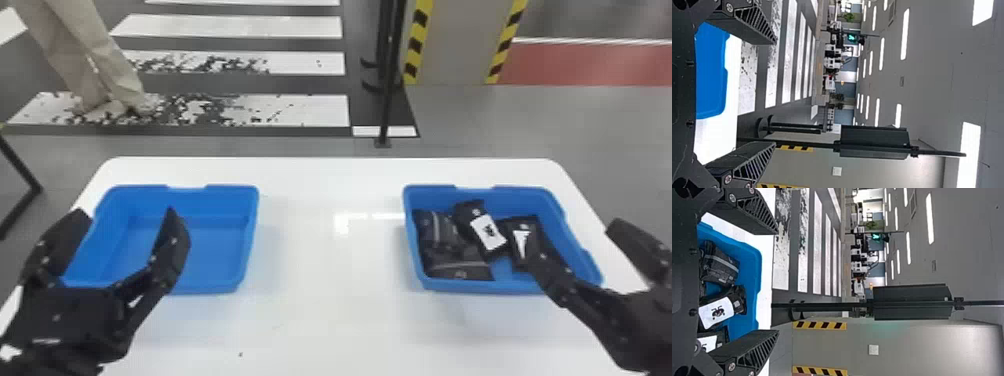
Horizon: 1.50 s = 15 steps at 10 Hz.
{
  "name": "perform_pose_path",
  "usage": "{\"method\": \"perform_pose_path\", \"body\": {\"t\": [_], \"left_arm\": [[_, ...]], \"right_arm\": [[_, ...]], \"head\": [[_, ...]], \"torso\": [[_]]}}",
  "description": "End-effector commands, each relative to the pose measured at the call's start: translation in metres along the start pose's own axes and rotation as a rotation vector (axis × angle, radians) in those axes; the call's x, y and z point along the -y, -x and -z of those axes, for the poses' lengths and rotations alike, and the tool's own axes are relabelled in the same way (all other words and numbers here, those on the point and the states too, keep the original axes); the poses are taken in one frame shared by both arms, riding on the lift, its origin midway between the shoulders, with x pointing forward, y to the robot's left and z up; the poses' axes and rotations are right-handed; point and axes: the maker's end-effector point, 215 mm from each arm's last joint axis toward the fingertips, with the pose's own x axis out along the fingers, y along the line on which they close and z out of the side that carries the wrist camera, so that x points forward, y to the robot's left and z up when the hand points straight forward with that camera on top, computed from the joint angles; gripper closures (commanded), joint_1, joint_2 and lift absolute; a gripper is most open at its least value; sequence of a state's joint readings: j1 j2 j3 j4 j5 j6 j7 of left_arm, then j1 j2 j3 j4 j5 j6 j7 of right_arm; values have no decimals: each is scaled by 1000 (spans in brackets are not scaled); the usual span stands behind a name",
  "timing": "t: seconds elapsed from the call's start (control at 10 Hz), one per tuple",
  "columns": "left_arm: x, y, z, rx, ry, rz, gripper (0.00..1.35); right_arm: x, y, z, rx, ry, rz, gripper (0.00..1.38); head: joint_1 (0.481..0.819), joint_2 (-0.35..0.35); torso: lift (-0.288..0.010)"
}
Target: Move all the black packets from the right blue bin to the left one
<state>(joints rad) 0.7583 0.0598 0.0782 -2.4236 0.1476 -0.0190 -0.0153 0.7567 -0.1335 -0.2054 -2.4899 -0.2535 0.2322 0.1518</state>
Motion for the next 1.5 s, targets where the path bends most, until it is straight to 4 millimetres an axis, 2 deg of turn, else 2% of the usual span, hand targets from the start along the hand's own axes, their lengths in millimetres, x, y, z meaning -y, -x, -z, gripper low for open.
{"method": "perform_pose_path", "body": {"t": [0.0, 0.8, 1.1, 1.3, 1.4], "left_arm": [[0, 1, 1, -2, 0, 0, 119], [-1, 1, 1, -2, 1, -1, 119], [-1, 1, 1, -2, 1, -1, 119], [2, 0, 1, -2, 3, 5, 119], [3, -1, 1, -2, 5, 7, 119]], "right_arm": [[-1, 0, 0, 0, -3, -2, 131], [0, -1, 4, -14, -10, 0, 130], [1, -21, 27, -106, -34, -17, 130], [6, -48, 70, -261, -36, -64, 130], [15, -58, 81, -309, -13, -60, 130]], "head": [[695, -13], [695, -11], [695, -12], [695, -6], [695, -4]], "torso": [[-140], [-140], [-140], [-140], [-140]]}}
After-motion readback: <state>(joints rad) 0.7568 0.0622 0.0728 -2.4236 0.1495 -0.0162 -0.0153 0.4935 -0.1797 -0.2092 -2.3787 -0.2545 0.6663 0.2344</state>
